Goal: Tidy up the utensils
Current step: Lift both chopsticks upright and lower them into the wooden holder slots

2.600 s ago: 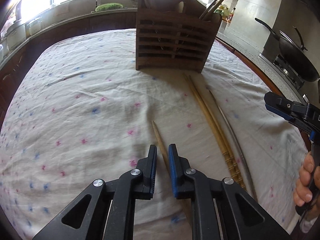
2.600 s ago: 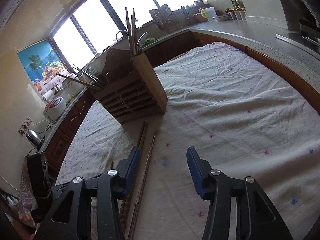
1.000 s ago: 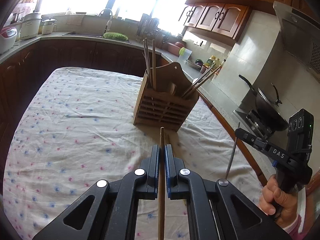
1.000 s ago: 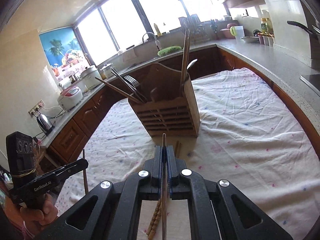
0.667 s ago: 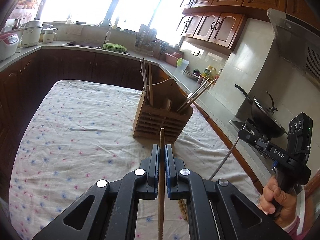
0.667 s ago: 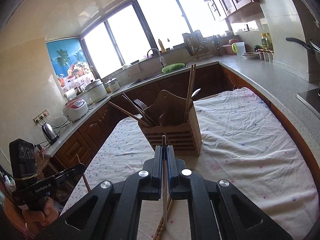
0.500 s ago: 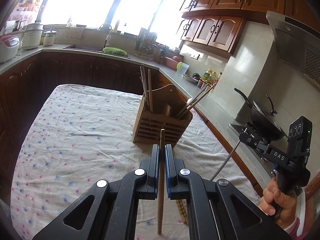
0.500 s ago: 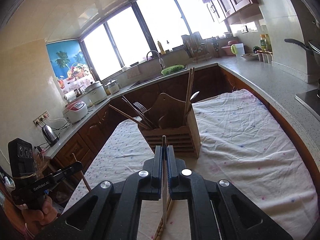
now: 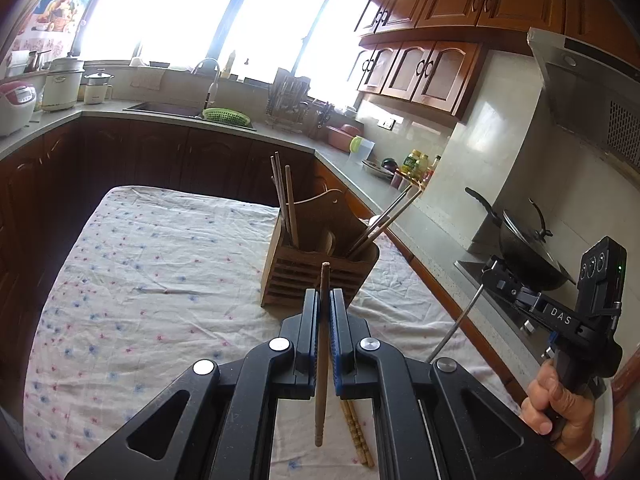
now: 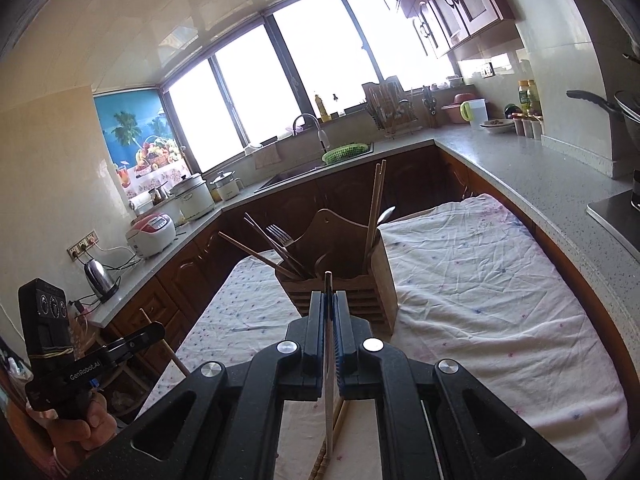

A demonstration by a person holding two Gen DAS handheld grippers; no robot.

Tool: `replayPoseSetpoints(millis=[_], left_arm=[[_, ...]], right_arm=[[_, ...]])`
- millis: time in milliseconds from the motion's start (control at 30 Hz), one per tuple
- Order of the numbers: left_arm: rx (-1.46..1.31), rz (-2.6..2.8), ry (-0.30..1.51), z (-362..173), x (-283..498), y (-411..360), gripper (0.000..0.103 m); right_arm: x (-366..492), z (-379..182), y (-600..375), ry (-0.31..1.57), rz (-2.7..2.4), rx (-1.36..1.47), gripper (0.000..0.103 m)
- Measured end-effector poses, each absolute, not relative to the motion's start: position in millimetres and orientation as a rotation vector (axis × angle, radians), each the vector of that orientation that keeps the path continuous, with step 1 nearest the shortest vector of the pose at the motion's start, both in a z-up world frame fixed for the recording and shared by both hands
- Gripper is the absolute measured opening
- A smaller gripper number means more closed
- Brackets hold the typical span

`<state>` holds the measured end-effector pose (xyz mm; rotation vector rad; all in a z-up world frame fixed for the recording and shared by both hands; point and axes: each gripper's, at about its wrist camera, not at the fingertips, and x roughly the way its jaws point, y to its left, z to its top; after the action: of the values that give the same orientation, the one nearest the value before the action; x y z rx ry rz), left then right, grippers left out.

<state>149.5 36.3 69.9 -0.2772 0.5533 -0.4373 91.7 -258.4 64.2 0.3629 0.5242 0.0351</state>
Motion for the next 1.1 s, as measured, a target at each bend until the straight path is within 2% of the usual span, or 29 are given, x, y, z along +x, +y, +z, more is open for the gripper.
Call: replayPoseSetpoints(millis=[367,800,933,1100], left_arm=[[-0.239,-0.433,0.472,96.7,170.4,29.4,0.004],[-0.214,-0.397,0.245,153.2,229.9,14.8,0.004],[-0.243,-0.369,0.204,145.2,259.3,9.7,0.004],[-0.256,-0.347,0.209,105.8,290.1,-9.4,0.004]], right_arm=[[118.3,82.6,-269.8,0.469,0.016,0.350,0.004],[176.9,136.6,-278.2,0.319,-0.039,0.300,0.004],[194.9,142.0,-281.1,0.269,-0.055,0.281,0.004],[213.5,125.1,-283.9,0.263,-0.089,0.262,0.004]])
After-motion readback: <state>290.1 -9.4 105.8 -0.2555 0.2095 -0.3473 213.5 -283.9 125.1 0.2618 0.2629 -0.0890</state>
